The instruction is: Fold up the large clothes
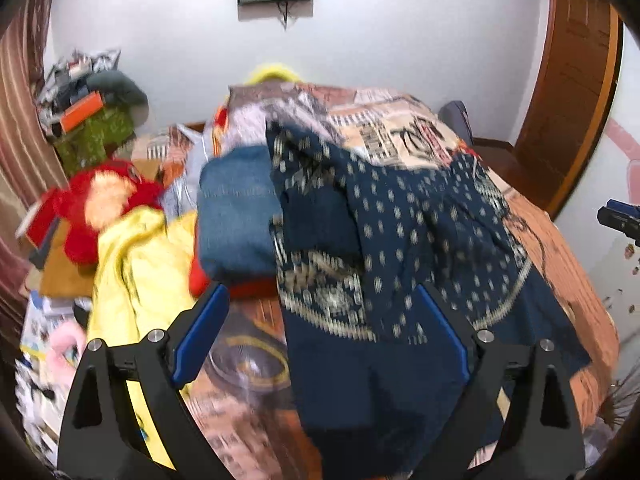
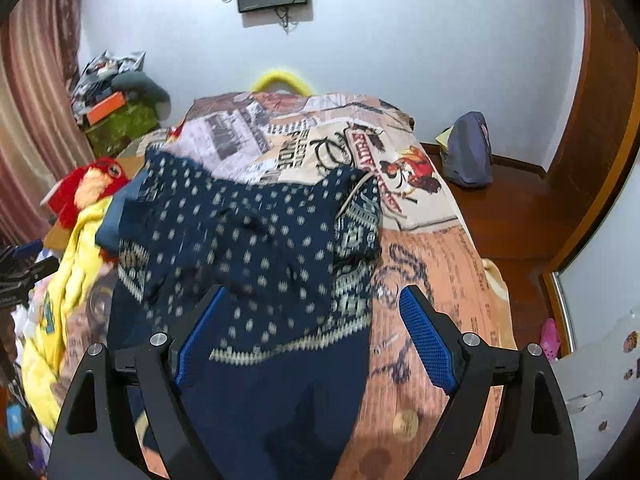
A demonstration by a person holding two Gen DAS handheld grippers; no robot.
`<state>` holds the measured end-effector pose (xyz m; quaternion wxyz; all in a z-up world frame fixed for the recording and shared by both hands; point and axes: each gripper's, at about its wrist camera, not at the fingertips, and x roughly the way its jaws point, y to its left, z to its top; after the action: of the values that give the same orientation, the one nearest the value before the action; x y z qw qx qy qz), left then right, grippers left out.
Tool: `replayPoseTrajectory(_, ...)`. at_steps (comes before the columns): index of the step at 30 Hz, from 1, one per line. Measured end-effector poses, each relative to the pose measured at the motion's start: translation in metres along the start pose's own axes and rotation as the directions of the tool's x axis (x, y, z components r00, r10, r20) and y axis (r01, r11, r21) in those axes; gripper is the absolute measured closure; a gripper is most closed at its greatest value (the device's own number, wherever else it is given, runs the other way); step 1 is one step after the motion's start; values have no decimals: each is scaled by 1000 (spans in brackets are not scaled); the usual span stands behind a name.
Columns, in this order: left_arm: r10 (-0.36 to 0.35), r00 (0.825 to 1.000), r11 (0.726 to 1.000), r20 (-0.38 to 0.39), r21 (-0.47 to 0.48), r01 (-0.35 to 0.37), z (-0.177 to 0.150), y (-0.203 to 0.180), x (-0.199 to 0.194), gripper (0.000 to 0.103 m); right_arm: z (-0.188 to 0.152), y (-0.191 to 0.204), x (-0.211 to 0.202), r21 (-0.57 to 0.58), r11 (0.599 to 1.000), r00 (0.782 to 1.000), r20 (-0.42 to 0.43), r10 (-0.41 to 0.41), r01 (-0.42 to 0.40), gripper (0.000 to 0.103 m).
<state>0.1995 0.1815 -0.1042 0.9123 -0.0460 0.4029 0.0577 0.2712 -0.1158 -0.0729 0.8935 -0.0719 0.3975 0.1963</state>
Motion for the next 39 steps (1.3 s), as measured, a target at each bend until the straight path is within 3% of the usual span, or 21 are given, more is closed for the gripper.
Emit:
replayPoseTrajectory(8,-17,989,996,-146,-85,4,-68,20,25,10,-59,7,12,0,1000,995,-101,19,-19,18)
replayPoseTrajectory(15,-90,954,984,-286,-174,41,-125,27,57,10,-108,-11,44,149,988,961,-266,79,-41,18)
replayPoseTrajectory(19,-221,908,954,-356,-270,126,-149,28,79,10,-128,-24,57,231,973,937,-333,108,-30,18)
replayPoseTrajectory(22,-270,881,938,-388,-311,151,-161,25,94,10,-137,-35,62,333,940,923,-334,193,-76,18)
replayPoseTrajectory(24,-313,870,916,-381,-364,170,-168,25,101,10,-138,-40,65,381,919,915,-328,235,-99,16)
replayPoseTrajectory(26,-373,859,871,-349,-451,195,-173,31,106,10,-136,-41,66,387,914,914,-318,253,-119,16)
replayPoseTrajectory(29,-452,840,820,-300,-509,260,-177,32,106,23,-133,-33,69,351,924,913,-310,265,-150,20)
replayPoseTrajectory(30,-458,838,818,-295,-509,268,-177,30,105,26,-131,-29,69,337,927,913,-305,271,-163,25)
replayPoseTrajectory(32,-465,837,821,-288,-495,286,-176,26,102,36,-130,-25,70,324,927,913,-289,288,-190,36)
replayPoseTrajectory(34,-481,829,821,-284,-477,313,-171,22,98,59,-126,-23,72,329,922,912,-278,302,-205,49)
replayPoseTrajectory(35,-481,829,825,-286,-466,318,-167,17,97,65,-124,-23,72,335,917,910,-269,314,-217,63)
replayPoseTrajectory(36,-462,839,843,-288,-438,314,-161,13,93,74,-122,-24,73,343,913,910,-264,321,-222,77)
replayPoseTrajectory(37,-446,847,855,-288,-416,309,-157,11,90,83,-120,-25,74,361,901,903,-257,345,-242,81)
replayPoseTrajectory(39,-418,865,879,-278,-363,308,-145,4,81,89,-116,-24,74,374,890,899,-241,366,-262,87)
